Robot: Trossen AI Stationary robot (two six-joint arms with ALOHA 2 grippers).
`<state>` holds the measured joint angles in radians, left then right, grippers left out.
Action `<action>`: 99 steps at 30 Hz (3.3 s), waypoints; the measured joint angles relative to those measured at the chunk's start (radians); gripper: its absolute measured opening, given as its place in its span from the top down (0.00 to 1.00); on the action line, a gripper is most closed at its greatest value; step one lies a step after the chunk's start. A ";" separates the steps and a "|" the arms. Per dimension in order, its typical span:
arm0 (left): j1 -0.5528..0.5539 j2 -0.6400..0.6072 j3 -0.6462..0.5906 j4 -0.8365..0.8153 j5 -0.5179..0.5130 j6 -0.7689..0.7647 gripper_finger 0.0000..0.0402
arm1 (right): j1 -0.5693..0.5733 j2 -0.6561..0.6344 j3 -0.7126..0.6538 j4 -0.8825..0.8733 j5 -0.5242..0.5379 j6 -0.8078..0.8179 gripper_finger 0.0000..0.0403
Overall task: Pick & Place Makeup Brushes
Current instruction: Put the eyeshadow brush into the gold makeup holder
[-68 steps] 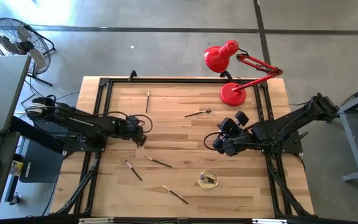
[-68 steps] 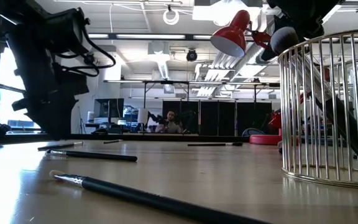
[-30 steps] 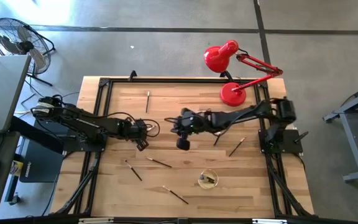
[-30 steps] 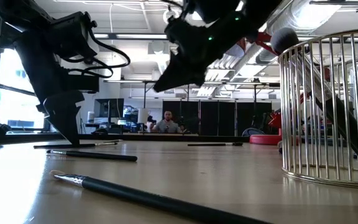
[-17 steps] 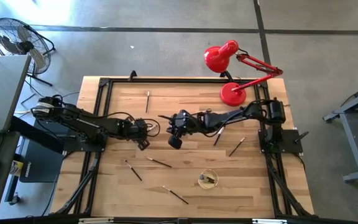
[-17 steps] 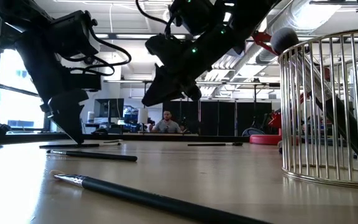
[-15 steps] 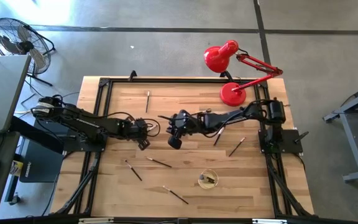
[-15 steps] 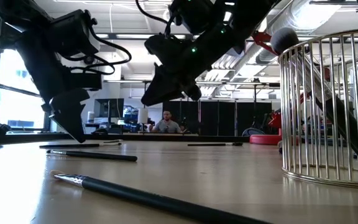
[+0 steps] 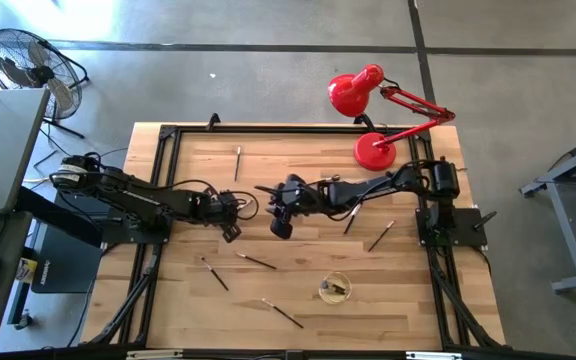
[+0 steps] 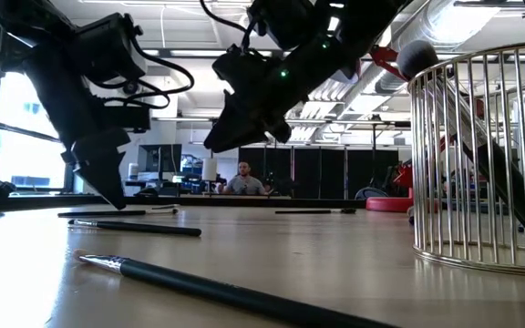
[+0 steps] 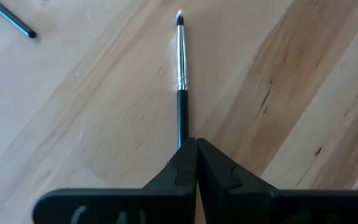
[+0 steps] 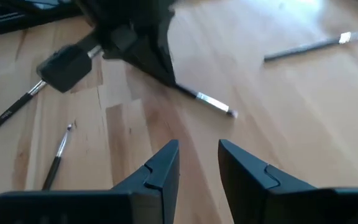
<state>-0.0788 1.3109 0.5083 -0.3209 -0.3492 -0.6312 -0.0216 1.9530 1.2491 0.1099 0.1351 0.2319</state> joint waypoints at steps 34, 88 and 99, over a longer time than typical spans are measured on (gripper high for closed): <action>-0.026 -0.099 0.001 -0.073 -0.028 0.032 1.00 | -0.020 0.142 0.156 -0.183 0.020 -0.184 0.74; -0.065 0.116 0.000 0.169 0.041 0.209 1.00 | -0.019 0.241 0.159 -0.199 -0.015 -0.338 0.74; -0.065 0.116 0.001 0.172 0.057 0.234 1.00 | -0.025 0.246 0.157 -0.169 0.055 -0.317 0.74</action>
<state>-0.1440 1.4265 0.5095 -0.1490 -0.2925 -0.3969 -0.0461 2.1992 1.4059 -0.0589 0.1903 -0.0848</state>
